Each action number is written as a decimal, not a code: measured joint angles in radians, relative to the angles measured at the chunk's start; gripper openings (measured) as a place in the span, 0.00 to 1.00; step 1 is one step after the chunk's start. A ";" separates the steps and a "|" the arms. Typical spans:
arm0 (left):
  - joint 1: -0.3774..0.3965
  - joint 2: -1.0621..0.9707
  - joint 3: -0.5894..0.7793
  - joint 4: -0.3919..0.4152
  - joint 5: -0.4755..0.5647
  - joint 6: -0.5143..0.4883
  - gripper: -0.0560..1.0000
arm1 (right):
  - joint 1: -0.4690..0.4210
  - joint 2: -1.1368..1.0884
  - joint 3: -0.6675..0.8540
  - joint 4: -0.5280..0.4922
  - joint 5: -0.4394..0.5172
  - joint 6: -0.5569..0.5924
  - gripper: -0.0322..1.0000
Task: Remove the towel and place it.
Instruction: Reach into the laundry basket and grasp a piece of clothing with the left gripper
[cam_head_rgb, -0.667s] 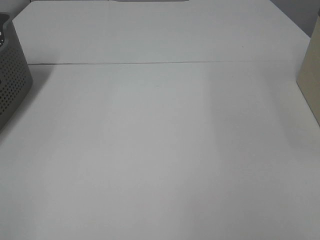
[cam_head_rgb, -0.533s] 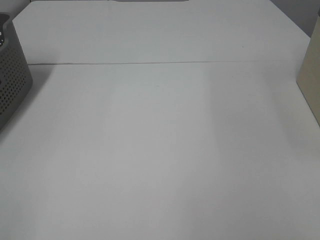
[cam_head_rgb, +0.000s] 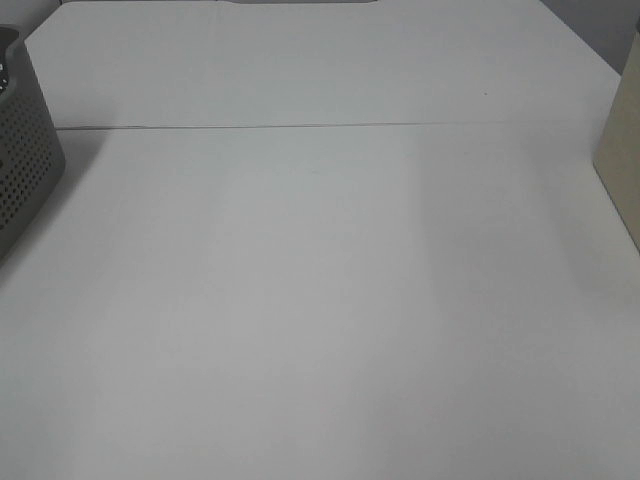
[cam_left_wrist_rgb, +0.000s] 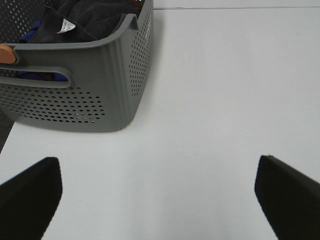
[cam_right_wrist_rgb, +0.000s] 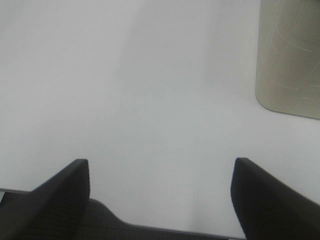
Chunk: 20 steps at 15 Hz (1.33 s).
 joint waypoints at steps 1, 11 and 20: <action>0.000 0.000 0.000 -0.003 0.000 0.000 0.99 | 0.000 0.000 0.000 0.000 0.000 0.000 0.76; 0.000 0.000 0.000 -0.004 0.000 -0.006 0.99 | 0.000 0.000 0.000 0.000 0.000 0.000 0.76; 0.000 0.000 0.000 -0.004 0.000 0.000 0.99 | 0.000 0.000 0.000 0.000 0.000 0.000 0.76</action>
